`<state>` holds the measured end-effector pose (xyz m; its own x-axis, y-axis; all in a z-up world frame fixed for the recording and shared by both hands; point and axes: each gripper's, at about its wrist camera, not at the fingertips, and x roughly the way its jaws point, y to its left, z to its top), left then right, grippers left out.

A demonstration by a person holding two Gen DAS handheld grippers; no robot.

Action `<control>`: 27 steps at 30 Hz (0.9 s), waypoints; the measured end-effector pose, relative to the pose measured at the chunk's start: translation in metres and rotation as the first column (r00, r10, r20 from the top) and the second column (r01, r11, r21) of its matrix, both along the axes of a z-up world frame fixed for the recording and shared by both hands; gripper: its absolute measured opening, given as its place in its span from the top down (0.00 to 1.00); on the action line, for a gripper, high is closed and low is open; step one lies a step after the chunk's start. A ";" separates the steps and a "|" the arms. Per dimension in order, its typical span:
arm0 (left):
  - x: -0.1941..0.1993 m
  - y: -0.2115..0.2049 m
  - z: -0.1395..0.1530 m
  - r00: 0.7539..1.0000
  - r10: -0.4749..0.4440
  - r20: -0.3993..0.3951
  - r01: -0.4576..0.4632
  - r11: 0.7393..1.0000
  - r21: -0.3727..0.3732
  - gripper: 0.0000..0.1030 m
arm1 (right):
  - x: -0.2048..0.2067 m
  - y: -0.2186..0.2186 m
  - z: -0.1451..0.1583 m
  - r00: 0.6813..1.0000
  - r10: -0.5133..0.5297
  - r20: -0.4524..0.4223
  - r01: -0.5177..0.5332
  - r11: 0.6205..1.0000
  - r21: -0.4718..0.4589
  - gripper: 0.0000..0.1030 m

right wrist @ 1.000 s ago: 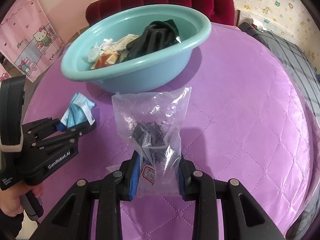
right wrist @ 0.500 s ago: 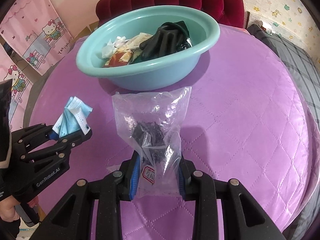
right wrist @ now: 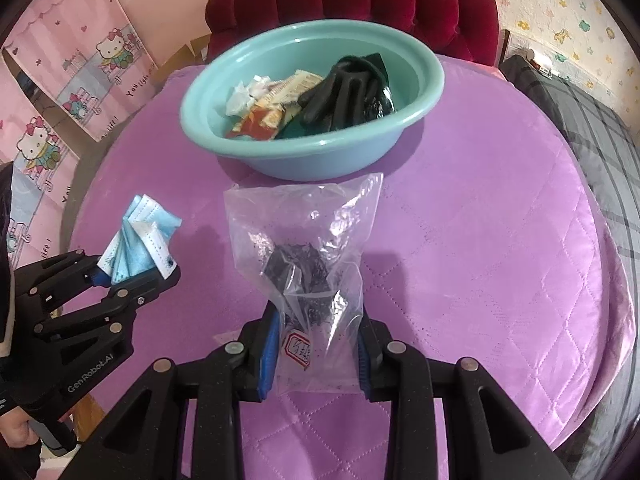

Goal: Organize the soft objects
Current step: 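Carry the blue mask and zip bag over the teal basin with both tools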

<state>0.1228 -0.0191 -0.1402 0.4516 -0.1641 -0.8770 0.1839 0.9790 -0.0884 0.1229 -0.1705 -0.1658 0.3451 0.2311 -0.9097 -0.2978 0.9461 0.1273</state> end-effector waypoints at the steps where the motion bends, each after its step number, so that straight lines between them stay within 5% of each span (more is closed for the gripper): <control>1: -0.001 -0.001 0.004 1.000 -0.001 0.000 0.001 1.000 -0.005 0.76 | 0.000 0.000 0.004 1.000 0.004 0.005 -0.004 1.000 -0.003 0.67; 27: 0.035 -0.008 0.084 0.990 -0.082 0.111 0.086 0.996 -0.030 0.76 | 0.027 0.003 0.096 0.993 0.011 0.118 -0.016 0.999 0.042 0.66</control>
<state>0.1581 -0.0271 -0.0567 0.5280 -0.2352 -0.8160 0.2762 0.9562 -0.0969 0.1497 -0.1678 -0.0699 0.4454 0.2741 -0.8523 -0.3261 0.9363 0.1307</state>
